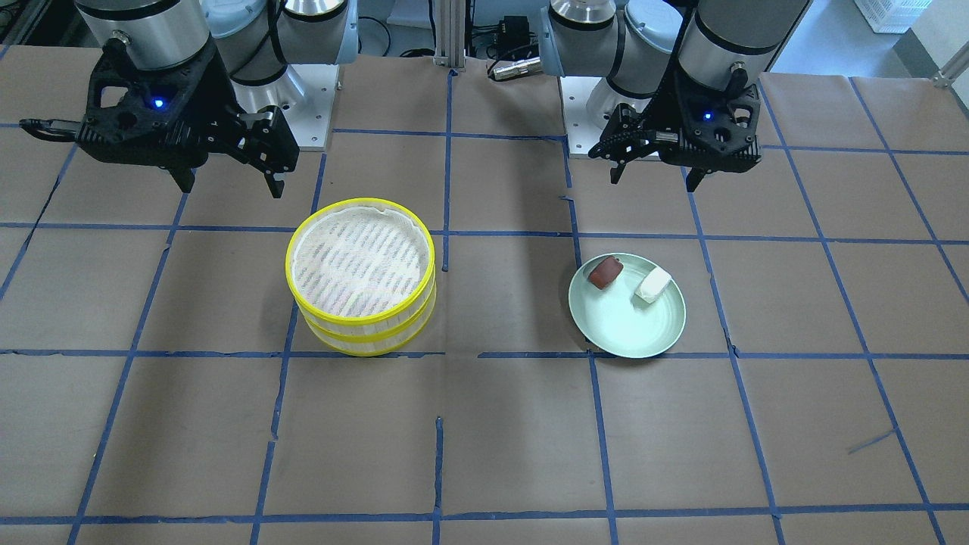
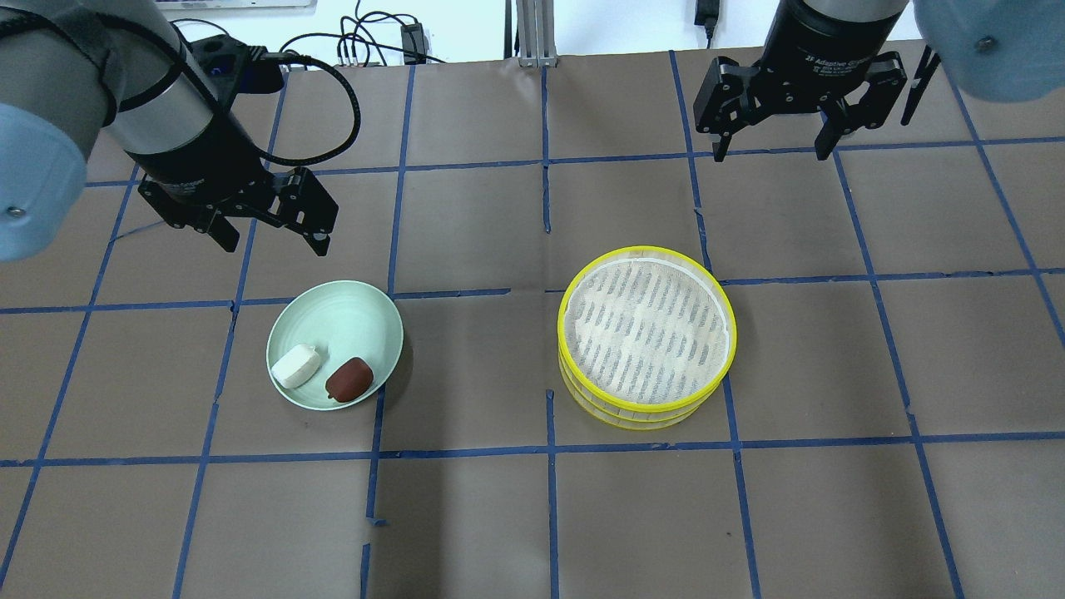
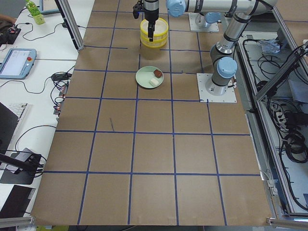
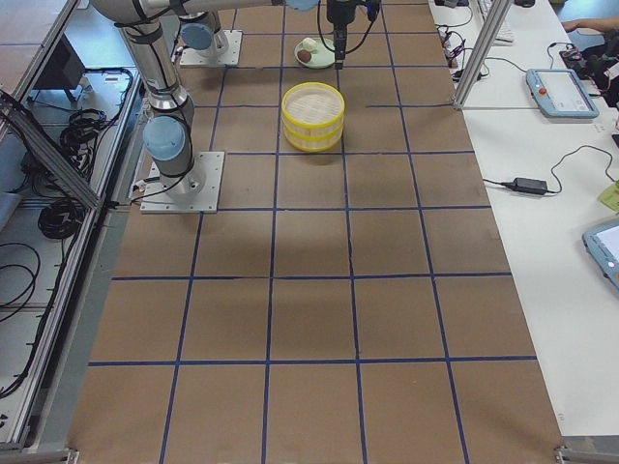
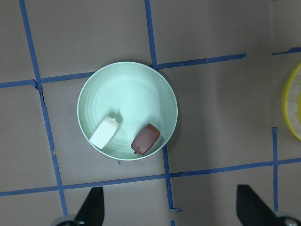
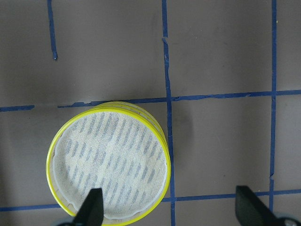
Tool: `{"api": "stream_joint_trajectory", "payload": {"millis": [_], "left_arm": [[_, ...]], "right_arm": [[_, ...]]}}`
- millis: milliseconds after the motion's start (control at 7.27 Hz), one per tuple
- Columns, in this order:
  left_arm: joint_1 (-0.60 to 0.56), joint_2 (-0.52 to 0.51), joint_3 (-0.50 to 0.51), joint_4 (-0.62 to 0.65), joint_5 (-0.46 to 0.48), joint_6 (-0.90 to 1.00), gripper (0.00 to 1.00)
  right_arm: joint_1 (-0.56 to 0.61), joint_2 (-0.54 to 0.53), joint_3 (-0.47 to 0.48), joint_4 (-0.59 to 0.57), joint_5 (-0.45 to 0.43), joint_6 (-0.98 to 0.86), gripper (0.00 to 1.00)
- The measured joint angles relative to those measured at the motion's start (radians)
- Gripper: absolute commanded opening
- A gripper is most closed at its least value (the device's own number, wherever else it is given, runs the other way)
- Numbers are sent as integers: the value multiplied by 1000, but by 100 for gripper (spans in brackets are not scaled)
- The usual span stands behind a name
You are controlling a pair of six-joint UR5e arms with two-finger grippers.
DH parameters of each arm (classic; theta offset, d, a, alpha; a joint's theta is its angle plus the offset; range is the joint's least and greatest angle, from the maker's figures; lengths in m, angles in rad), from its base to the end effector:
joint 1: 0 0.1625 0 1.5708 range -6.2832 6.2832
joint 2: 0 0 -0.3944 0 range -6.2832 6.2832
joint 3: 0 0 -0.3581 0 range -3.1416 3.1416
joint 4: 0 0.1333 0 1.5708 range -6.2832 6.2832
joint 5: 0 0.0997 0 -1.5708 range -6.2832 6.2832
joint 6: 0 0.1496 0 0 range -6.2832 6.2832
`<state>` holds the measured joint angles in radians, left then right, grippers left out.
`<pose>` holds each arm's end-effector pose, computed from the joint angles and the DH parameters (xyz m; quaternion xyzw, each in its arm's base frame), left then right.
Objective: Place buns in different layers of steamer
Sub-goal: 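Move the left gripper toward the green bowl while the right gripper approaches the steamer, then lower the left gripper onto the white bun while the right grips the steamer rim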
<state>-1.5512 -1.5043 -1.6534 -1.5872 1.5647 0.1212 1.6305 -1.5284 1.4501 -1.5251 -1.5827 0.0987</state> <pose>-0.1258 -0.4292 0.3975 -0.0507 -0.9986 -0.0160 0.0042 0.1598 -0.4695 0.4383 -0.0196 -0.9997 0.0167 0.0046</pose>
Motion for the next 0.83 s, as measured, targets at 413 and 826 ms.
{"api": "stream_joint_trajectory", "payload": {"millis": [413,826], "left_arm": [[30,7,-2,-2,6,100,100],[178,-16,-60,19,3,149,100]], "right_arm": [[-3,-10,105,-24,5,-20,98],[-5,8,379,-313,5,-27,89]]}}
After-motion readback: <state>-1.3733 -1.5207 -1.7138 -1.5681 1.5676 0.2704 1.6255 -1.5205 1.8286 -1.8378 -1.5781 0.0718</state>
